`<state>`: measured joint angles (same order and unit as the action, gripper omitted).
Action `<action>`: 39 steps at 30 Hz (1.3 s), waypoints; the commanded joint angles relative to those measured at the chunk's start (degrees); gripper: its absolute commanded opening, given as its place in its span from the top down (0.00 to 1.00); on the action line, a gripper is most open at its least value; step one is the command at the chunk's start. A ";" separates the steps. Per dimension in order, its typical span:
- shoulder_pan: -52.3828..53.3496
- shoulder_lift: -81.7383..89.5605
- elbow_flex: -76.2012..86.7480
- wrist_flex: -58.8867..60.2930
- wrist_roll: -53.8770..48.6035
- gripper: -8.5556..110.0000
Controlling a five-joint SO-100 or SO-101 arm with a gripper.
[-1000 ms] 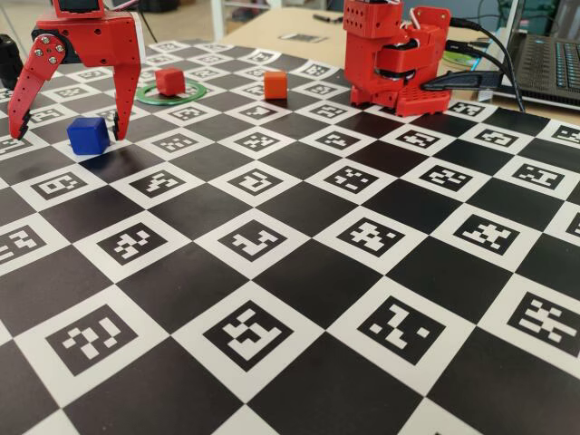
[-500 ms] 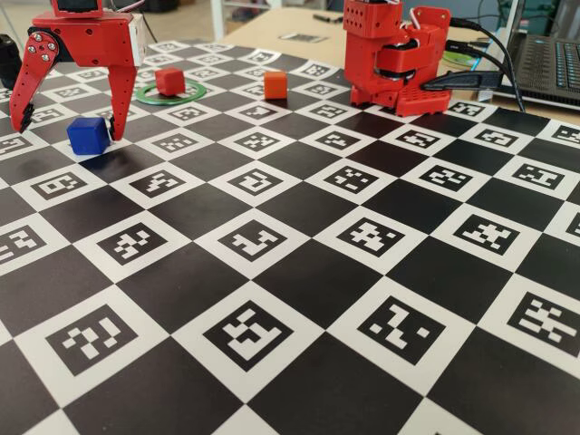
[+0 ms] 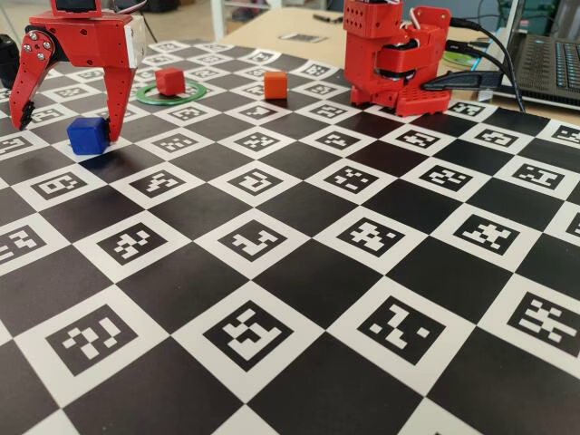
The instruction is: Grab the red cube then put it in the green circle then put the blue cube on top and finally the orange cube on top
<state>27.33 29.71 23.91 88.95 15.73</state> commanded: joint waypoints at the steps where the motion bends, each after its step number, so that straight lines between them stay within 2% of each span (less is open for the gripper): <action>1: -0.70 2.11 -4.66 -0.53 0.53 0.53; 7: -1.32 2.02 -4.66 -0.79 0.53 0.59; 15: -1.23 2.11 -4.66 -0.88 0.79 0.75; 22: -0.97 2.20 -4.66 -0.97 0.26 0.83; 32: -0.26 7.65 -4.48 1.05 -2.72 0.83; 39: 0.44 23.55 3.08 5.98 -17.31 0.83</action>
<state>26.63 39.11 26.54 93.43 3.60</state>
